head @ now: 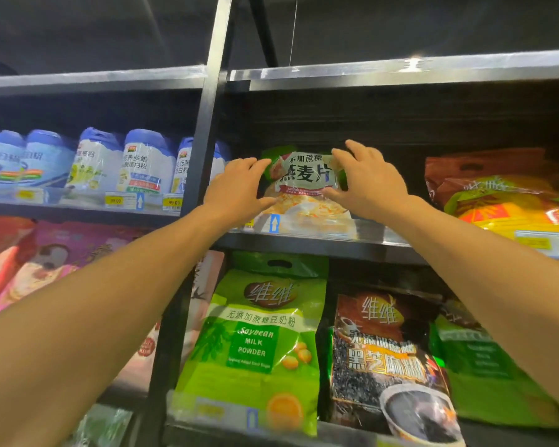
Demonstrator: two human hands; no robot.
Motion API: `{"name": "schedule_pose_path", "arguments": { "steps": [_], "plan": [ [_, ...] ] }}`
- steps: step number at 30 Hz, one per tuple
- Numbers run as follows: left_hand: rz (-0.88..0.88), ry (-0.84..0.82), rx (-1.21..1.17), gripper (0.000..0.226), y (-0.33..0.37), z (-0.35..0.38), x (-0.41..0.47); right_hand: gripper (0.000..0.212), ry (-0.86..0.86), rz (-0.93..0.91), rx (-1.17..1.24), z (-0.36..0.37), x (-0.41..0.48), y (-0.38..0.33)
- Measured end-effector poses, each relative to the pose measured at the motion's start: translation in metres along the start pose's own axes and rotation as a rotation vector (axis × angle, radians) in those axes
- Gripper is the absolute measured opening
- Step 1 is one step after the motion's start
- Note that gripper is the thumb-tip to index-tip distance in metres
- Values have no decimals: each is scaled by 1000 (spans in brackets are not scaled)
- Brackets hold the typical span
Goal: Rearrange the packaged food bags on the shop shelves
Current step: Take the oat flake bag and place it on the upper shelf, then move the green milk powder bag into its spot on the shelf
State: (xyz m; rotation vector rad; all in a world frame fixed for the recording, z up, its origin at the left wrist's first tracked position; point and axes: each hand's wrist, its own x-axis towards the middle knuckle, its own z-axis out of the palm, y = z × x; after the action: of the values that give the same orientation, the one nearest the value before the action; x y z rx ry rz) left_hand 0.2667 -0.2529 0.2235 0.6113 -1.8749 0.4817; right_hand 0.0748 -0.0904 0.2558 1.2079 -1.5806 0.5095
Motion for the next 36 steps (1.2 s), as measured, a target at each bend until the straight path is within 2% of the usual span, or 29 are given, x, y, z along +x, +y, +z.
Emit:
{"name": "schedule_pose_path", "arguments": {
  "steps": [5, 10, 21, 24, 27, 30, 34, 36],
  "plan": [
    [64, -7, 61, 85, 11, -36, -54, 71, 119, -54, -20, -30, -60, -18],
    [91, -16, 55, 81, 23, -60, -110, 69, 85, -61, -33, -54, -126, -25],
    [-33, -183, -122, 79, 40, -52, -215, 73, -203, -17, 11, -53, -251, -40],
    [-106, -270, -203, 81, 41, -39, -236, 74, -302, 69, 136, -39, -271, -48],
    [-219, -368, -274, 83, 36, -24, -250, 75, -409, 178, 386, -20, -283, -62],
    [-338, -437, -337, 78, 30, -12, -257, 72, -472, 280, 540, 6, -284, -75],
    [-410, -450, -434, 63, 25, -2, -260, 69, -546, 370, 599, 44, -268, -83],
    [-424, -451, -464, 65, 23, 3, -261, 65, -602, 404, 601, 59, -256, -86]
  ]
}}
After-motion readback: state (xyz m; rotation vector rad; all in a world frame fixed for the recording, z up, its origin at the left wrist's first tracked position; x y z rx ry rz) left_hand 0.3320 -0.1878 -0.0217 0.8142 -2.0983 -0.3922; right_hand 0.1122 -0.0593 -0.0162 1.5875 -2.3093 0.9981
